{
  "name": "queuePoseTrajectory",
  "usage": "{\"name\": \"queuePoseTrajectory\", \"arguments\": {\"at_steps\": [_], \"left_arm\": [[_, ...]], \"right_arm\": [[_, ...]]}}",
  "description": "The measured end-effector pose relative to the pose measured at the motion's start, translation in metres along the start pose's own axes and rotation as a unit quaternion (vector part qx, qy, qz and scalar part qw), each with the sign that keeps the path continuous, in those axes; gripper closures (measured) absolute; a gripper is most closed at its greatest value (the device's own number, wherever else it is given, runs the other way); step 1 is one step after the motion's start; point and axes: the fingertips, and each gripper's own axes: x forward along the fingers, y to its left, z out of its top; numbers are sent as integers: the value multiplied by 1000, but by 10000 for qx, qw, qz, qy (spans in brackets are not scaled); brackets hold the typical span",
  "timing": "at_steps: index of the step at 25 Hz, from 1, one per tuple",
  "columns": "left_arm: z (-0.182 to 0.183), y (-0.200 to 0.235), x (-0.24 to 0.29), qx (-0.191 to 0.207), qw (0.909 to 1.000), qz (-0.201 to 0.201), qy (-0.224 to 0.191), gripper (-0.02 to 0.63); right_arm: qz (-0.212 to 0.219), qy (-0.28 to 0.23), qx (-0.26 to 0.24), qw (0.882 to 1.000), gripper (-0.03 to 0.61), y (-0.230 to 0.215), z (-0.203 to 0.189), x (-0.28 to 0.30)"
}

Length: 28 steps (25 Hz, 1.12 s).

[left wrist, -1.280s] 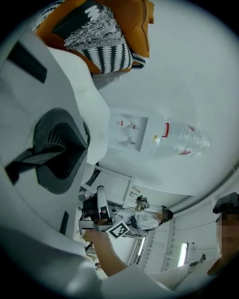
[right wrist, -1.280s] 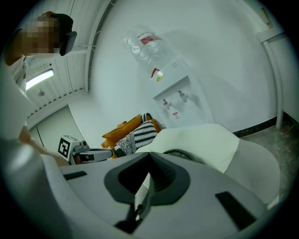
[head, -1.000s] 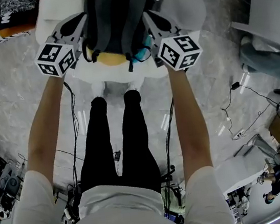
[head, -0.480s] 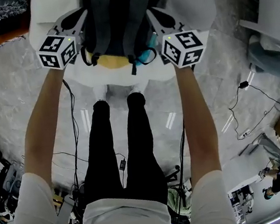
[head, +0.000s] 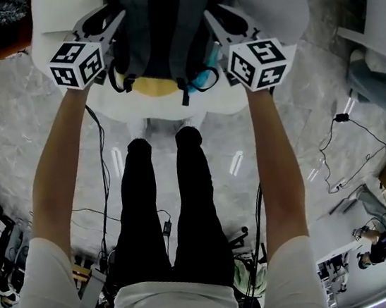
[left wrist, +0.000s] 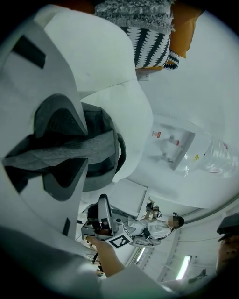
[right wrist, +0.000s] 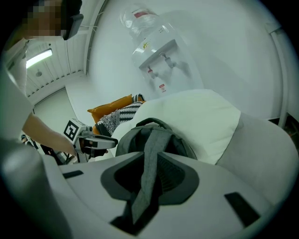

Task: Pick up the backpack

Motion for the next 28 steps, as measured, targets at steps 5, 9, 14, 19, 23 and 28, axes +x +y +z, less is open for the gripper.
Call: {"name": "queuePoseTrajectory", "arguments": {"at_steps": [5,9,14,19,23,28], "left_arm": [[-1,0,16,62,9999,-132,-23,454],[-2,4,27,111,9997,-204,-12,448],[-7,8,31,109,9996,-266,25,443],[-8,9,32,82,9992,-385,20,443],[-12,-2,35,140,9986,-510,52,468],[-2,-9,28,315,9982,-498,117,525]], "right_arm": [[125,-20,64,9999,426,-7,-7,17],[243,-23,108,9996,391,-8,-11,32],[304,-45,171,9994,385,-9,-11,42],[372,-50,350,9987,385,-5,-9,56],[420,-61,515,9978,387,-2,-14,56],[428,-128,607,9972,488,1,-4,44]]}}
